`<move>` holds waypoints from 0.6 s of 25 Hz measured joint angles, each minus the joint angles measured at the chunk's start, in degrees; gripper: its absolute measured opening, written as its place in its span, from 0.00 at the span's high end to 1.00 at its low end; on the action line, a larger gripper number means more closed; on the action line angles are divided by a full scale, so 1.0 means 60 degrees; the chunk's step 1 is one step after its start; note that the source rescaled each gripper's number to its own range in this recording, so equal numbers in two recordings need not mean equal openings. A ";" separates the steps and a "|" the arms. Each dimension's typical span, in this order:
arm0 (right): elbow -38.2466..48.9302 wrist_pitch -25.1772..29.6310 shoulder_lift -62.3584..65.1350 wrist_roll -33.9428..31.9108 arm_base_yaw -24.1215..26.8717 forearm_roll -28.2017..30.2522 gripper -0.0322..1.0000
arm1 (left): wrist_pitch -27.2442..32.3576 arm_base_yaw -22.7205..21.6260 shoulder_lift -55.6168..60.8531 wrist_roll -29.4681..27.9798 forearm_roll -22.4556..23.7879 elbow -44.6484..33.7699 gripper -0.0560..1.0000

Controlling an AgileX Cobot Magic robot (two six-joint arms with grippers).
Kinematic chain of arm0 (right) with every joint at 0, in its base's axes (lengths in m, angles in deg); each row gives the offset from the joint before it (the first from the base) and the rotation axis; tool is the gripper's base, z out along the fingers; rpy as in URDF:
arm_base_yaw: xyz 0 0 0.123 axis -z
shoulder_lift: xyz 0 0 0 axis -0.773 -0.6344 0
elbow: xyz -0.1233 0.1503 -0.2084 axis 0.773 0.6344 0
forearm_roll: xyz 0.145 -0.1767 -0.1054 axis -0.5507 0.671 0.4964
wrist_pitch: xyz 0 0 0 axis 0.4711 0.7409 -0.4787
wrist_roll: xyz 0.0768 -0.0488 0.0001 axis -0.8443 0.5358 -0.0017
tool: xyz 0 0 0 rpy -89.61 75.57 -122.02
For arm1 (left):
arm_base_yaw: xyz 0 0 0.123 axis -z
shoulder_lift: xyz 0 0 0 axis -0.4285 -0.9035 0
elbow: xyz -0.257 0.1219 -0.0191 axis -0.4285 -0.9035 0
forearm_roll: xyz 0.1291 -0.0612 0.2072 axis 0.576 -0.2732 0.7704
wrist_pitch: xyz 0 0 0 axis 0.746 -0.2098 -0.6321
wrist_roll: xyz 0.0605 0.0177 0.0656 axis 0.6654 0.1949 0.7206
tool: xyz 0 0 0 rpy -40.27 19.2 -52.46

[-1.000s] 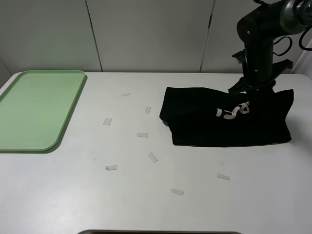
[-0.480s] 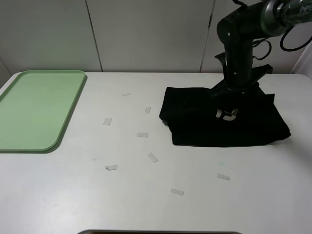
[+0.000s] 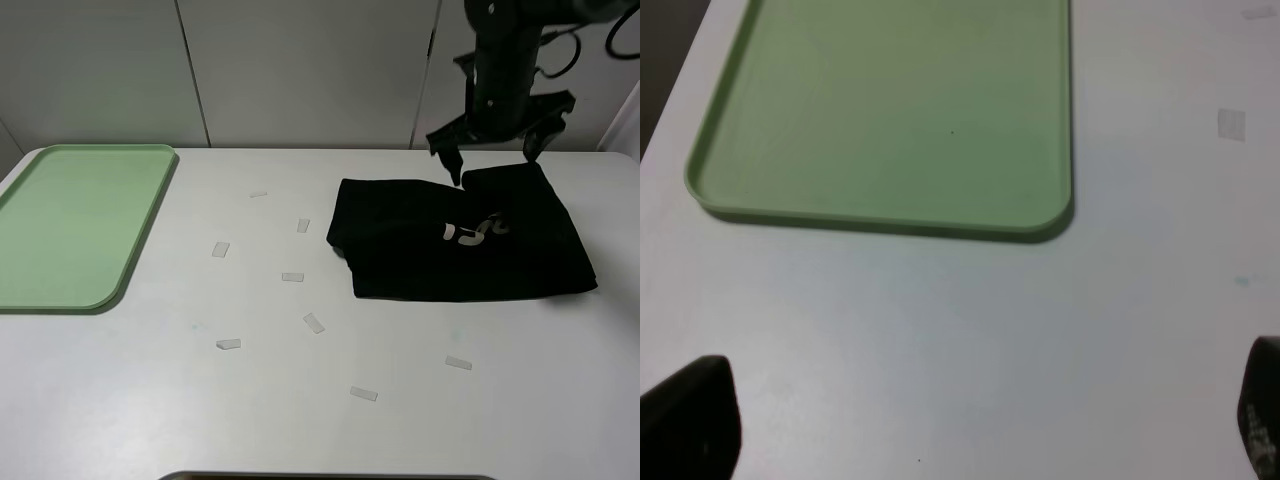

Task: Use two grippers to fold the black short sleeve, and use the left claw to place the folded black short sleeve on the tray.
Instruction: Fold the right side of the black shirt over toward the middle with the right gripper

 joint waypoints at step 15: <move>-0.0308 0.0569 0.0537 0.0235 0.2446 0.0508 0.00 | 0.0000 0.0000 0.0000 0.0000 0.0000 0.0000 0.00</move>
